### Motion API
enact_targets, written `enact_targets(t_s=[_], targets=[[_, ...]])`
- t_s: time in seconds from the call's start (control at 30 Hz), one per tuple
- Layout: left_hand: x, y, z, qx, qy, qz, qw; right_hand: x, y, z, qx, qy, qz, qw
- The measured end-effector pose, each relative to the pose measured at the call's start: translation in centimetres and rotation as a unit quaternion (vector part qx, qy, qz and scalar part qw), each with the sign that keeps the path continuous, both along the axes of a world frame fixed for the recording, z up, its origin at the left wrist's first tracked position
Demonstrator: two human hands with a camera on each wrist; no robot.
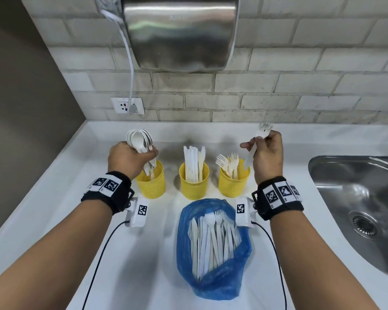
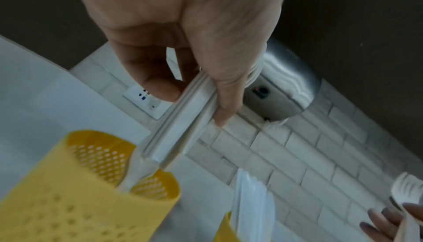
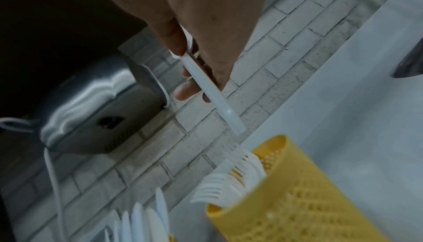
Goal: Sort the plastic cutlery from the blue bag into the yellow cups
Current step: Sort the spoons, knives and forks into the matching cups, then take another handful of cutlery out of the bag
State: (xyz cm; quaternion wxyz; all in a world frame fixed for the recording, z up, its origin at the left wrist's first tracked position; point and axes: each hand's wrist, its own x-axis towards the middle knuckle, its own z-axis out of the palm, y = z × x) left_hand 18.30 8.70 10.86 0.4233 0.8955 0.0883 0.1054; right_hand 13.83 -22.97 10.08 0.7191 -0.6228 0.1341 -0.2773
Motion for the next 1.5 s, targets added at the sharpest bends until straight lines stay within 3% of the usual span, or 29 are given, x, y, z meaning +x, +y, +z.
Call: enact_targets(t_s=[0.23, 0.47, 0.63, 0.83, 0.93, 1.07, 1.33, 1.5], targets=[[0.0, -1.0, -2.7, 0.061, 0.046, -0.006, 0.997, 0.6, -0.5, -3.3, -0.14, 0.101, 0.011, 0.985], [-0.4, -1.3, -4.6, 0.132, 0.04, 0.005, 0.99, -0.1, -0.6, -5.7, -0.385, 0.157, -0.002, 0.909], [-0.8, -1.5, -4.8, 0.099, -0.018, 0.044, 0.994, -1.3, 0.1, -6.2, -0.404, 0.116, -0.025, 0.907], [-2.4, -1.4, -4.8, 0.08, -0.066, 0.02, 0.994, -3.0, 1.2, -7.1, -0.43, 0.117, -0.017, 0.895], [-3.2, -0.9, -5.5, 0.081, -0.036, -0.024, 0.996, -3.4, 1.1, -7.7, -0.452, 0.149, 0.002, 0.879], [-3.2, -0.2, -6.2, -0.001, 0.037, -0.049, 0.998, -3.5, 1.1, -8.2, -0.455, 0.172, 0.01, 0.874], [-2.4, -0.6, -6.3, -0.014, 0.048, -0.059, 0.997, -3.8, 1.1, -8.9, -0.542, 0.167, -0.034, 0.823], [-2.3, -1.0, -6.1, -0.002, 0.054, -0.077, 0.996, -3.8, 1.2, -8.7, -0.544, 0.193, -0.037, 0.816]])
